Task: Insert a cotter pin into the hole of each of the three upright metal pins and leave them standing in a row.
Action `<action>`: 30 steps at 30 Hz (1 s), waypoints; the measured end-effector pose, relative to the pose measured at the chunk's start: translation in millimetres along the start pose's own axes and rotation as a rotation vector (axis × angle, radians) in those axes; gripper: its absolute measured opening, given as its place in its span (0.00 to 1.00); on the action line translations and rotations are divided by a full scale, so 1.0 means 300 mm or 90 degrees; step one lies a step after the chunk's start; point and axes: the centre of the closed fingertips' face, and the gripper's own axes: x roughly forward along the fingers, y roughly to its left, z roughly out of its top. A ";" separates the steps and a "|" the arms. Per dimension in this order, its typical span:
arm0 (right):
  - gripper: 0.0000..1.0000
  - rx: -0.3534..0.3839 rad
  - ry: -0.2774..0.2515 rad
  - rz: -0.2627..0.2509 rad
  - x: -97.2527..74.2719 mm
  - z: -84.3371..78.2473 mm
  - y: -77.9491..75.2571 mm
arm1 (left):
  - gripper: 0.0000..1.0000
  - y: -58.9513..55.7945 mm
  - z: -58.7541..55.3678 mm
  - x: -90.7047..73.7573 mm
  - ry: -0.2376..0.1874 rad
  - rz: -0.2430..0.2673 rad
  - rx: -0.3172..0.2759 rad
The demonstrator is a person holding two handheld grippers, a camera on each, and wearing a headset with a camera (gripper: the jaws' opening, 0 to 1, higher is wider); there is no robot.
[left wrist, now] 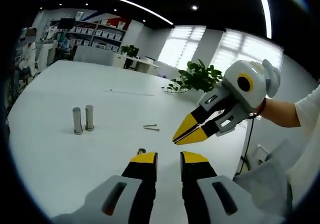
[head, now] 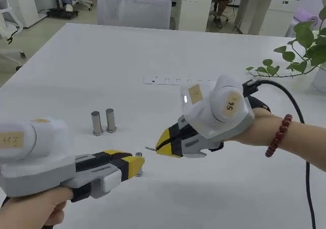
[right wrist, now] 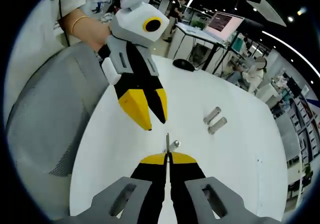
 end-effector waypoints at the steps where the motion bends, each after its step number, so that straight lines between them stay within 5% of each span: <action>1: 0.02 -0.001 -0.001 0.004 0.001 0.002 0.005 | 0.16 -0.007 -0.001 0.001 0.000 -0.006 -0.011; 15: 0.02 -0.029 -0.019 0.015 -0.001 0.025 0.068 | 0.09 -0.055 -0.023 0.013 0.003 -0.038 -0.095; 30: 0.02 -0.050 -0.025 0.019 -0.002 0.049 0.094 | 0.01 -0.074 -0.044 0.020 0.014 -0.047 -0.109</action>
